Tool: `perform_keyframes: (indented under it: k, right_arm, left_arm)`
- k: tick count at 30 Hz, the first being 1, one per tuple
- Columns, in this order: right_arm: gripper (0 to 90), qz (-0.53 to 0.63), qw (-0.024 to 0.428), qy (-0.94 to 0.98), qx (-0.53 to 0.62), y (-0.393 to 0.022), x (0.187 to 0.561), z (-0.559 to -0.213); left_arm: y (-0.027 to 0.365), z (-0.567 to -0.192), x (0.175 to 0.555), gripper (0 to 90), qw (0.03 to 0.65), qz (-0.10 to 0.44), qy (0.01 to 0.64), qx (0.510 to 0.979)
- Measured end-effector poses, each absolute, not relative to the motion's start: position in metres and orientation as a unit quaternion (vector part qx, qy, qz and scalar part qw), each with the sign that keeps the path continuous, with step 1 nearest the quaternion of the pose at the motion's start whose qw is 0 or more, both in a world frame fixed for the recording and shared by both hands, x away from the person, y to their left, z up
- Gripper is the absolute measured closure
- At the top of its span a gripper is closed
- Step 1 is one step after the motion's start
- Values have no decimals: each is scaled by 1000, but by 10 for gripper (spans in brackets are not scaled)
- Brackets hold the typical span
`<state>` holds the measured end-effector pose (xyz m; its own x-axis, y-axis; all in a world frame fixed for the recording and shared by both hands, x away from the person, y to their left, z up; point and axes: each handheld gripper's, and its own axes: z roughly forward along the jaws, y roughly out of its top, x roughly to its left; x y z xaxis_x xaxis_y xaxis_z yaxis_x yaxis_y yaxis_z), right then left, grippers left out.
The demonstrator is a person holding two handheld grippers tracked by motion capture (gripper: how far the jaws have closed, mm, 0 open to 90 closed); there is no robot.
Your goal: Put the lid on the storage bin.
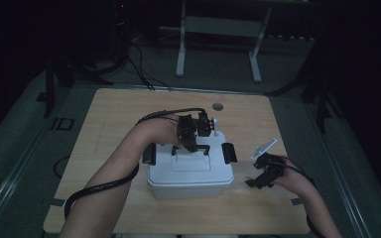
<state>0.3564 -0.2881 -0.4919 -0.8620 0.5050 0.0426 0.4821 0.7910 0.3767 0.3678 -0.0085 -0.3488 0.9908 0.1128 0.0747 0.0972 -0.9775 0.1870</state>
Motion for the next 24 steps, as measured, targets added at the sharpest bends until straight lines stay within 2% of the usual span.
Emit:
perform_keyframes:
  k: [3,14,24]
  right_arm:
    - [180,190,29,946,261,-287,356,-492]
    - [180,189,27,947,260,-285,357,-495]
    - [180,187,26,947,262,-286,356,-495]
  left_arm:
    - [-12,-347,367,835,78,49,50,995]
    - [-7,-341,366,835,91,47,50,993]
    - [-1,-351,370,833,87,42,56,994]
